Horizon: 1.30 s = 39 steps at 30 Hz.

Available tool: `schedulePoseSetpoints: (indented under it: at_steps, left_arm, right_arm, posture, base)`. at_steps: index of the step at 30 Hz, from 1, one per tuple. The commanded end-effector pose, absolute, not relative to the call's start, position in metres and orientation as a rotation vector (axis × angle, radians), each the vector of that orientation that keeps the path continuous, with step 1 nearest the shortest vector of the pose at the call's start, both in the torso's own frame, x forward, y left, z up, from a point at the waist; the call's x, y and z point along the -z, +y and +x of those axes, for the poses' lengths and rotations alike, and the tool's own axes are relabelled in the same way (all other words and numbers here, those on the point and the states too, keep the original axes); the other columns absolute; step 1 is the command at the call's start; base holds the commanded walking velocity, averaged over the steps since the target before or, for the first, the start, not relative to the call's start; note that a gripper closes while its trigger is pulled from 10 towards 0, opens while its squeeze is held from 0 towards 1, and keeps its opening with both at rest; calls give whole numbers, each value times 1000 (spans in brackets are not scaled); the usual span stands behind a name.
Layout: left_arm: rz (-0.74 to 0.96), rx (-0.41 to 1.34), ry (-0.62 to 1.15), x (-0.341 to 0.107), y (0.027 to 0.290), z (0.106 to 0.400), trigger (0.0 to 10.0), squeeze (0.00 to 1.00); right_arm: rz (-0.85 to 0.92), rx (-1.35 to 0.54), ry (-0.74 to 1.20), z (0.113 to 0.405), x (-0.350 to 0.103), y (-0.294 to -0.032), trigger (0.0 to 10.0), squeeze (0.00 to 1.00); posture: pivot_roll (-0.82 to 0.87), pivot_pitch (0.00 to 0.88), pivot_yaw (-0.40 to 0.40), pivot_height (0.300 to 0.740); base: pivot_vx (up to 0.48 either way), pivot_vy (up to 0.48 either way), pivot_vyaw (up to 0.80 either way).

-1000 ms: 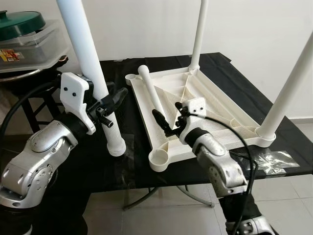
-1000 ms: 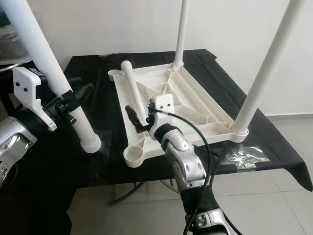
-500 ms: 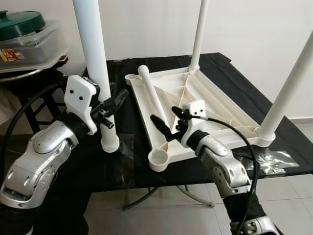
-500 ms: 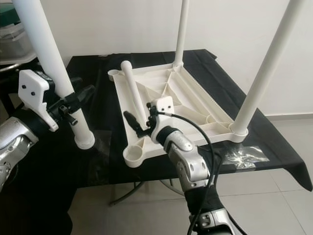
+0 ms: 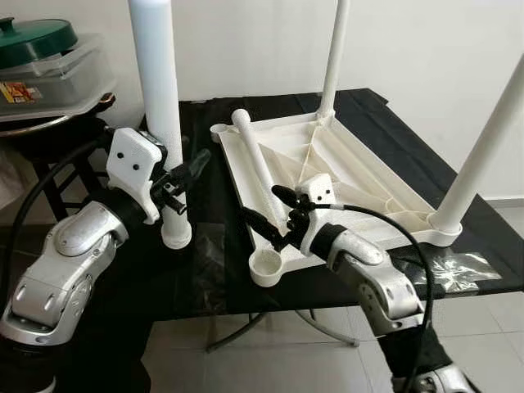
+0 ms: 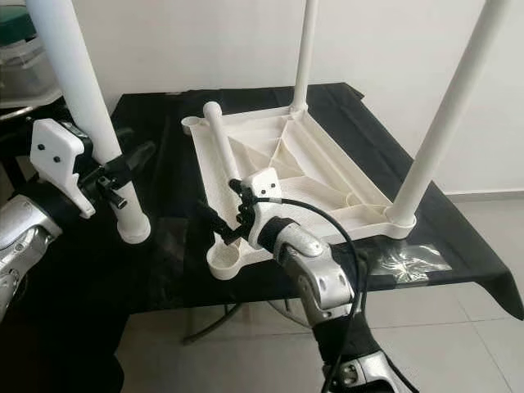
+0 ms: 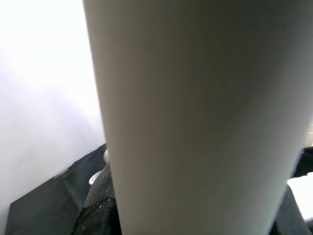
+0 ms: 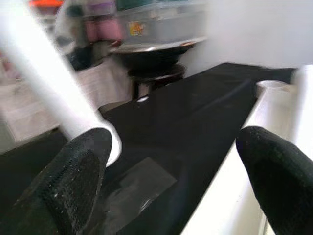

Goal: Building children table

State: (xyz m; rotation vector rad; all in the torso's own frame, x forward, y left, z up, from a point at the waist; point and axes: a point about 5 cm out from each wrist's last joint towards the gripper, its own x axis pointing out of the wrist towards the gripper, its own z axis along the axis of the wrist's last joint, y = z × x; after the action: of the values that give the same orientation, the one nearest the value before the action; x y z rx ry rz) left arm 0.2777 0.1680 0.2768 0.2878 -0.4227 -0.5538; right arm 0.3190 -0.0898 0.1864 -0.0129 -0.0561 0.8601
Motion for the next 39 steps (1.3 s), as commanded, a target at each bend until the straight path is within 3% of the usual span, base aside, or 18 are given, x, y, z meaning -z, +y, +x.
schedulePoseSetpoints:
  at_steps: [1,14,16,18,26,36,37,38,39]
  left_arm:
    - [312,572,-427,-277,169,279,0,0]
    - [246,706,-403,-281,159,283,0,0]
    - [219,747,-404,-283,155,281,0,0]
    - [132,909,-379,-286,140,272,0,0]
    - [35,1106,-354,-294,128,258,0,0]
    - [-5,1168,-344,-298,122,255,0,0]
    - [-13,1174,-344,-299,121,254,0,0]
    - [-13,1174,-344,-299,121,254,0,0]
    - [-16,1178,-345,-299,120,254,0,0]
  right_arm:
    - [-37,-939,-68,313,-188,-87,10000,0]
    - [-168,-1159,-88,298,-192,-82,10000,0]
    - [-178,-1182,-90,296,-192,-81,10000,0]
    - [-212,-1240,-104,294,-194,-72,10000,0]
    - [-236,-1289,-128,296,-198,-57,10000,0]
    - [-254,-1285,-81,297,-188,-39,10000,0]
    - [-233,-1291,-67,295,-186,-36,9333,0]
    - [-233,-1291,-67,295,-186,-36,9333,0]
    - [-214,-1294,-65,294,-185,-33,78,0]
  posture:
    - [-3,21,2,740]
    - [-4,20,-1,740]
    - [-4,20,-1,740]
    - [-3,19,0,740]
    - [0,19,-1,740]
    - [2,25,-1,740]
    - [2,25,-1,740]
    - [2,25,-1,740]
    - [2,25,-2,740]
  base:
    - [0,0,0]
    - [0,0,0]
    - [0,0,0]
    - [0,0,0]
    - [0,0,0]
    - [0,0,0]
    - [0,0,0]
    - [0,0,0]
    - [0,0,0]
